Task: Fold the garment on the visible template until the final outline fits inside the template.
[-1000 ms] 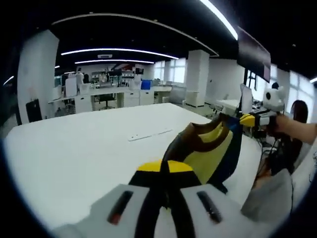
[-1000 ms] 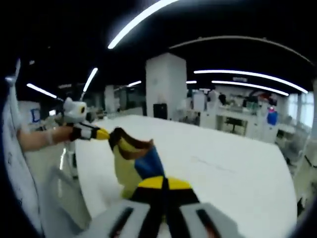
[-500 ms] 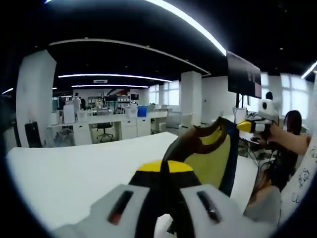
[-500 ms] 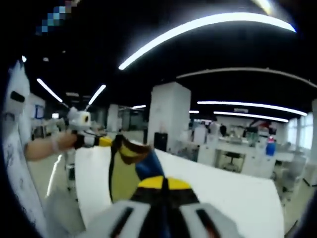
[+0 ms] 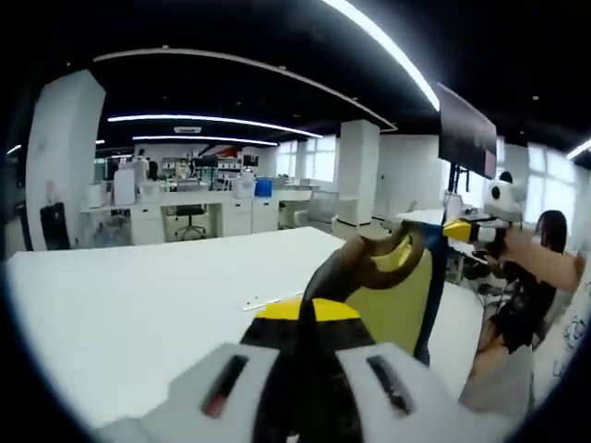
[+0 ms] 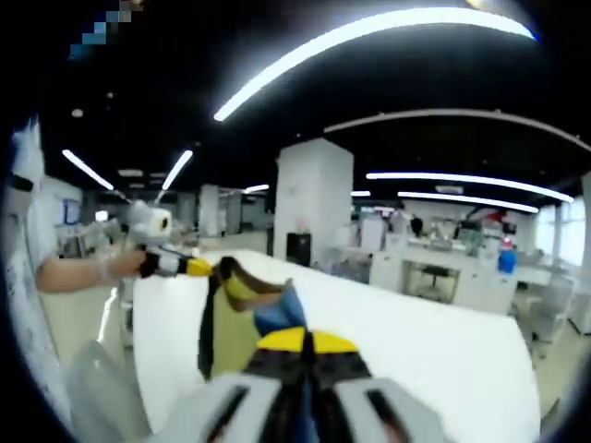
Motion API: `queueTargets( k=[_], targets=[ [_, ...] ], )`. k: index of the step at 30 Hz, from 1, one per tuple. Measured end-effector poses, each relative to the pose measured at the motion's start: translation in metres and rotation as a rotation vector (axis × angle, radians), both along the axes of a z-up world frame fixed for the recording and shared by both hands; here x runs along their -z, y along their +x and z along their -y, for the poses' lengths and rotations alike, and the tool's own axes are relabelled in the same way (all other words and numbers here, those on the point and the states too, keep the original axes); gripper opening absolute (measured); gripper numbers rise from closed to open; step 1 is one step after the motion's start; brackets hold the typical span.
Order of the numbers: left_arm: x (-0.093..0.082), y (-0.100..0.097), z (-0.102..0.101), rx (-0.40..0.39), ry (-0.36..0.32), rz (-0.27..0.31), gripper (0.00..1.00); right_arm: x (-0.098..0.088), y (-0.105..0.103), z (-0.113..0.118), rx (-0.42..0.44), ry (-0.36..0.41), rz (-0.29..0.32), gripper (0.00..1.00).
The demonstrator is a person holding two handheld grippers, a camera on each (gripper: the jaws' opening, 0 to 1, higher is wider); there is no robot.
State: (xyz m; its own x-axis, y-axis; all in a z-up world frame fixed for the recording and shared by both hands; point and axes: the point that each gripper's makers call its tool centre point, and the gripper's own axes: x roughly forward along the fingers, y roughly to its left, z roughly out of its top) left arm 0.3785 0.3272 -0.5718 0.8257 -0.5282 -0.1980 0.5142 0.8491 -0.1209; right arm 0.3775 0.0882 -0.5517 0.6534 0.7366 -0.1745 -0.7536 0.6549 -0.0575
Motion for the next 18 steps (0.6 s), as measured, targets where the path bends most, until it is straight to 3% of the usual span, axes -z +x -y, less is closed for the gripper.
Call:
queueTargets(
  k=[1, 3, 4, 5, 10, 12, 18],
  targets=[
    [0.013, 0.011, -0.002, -0.004, 0.01, -0.03, 0.0, 0.013, 0.011, 0.0, 0.014, -0.008, -0.04, 0.0],
    [0.032, 0.029, -0.004, -0.005, 0.04, -0.062, 0.0, 0.025, 0.022, -0.005, 0.001, -0.012, -0.048, 0.0],
    [0.039, 0.036, -0.003, -0.001, 0.04, -0.071, 0.0, 0.039, 0.033, -0.004, 0.013, -0.032, -0.087, 0.0],
    [0.041, 0.042, -0.007, -0.001, 0.042, -0.073, 0.0, 0.045, 0.041, -0.006, 0.009, -0.041, -0.085, 0.0],
    [0.09, 0.091, -0.007, -0.012, 0.026, -0.152, 0.0, 0.089, 0.09, -0.01, 0.029, -0.101, -0.154, 0.0],
    [0.11, 0.113, -0.011, -0.021, 0.022, -0.187, 0.0, 0.111, 0.11, -0.01, 0.051, -0.11, -0.211, 0.0],
    [0.159, 0.144, -0.003, -0.023, 0.048, -0.266, 0.0, 0.161, 0.154, -0.013, 0.072, -0.17, -0.267, 0.0]
  ],
)
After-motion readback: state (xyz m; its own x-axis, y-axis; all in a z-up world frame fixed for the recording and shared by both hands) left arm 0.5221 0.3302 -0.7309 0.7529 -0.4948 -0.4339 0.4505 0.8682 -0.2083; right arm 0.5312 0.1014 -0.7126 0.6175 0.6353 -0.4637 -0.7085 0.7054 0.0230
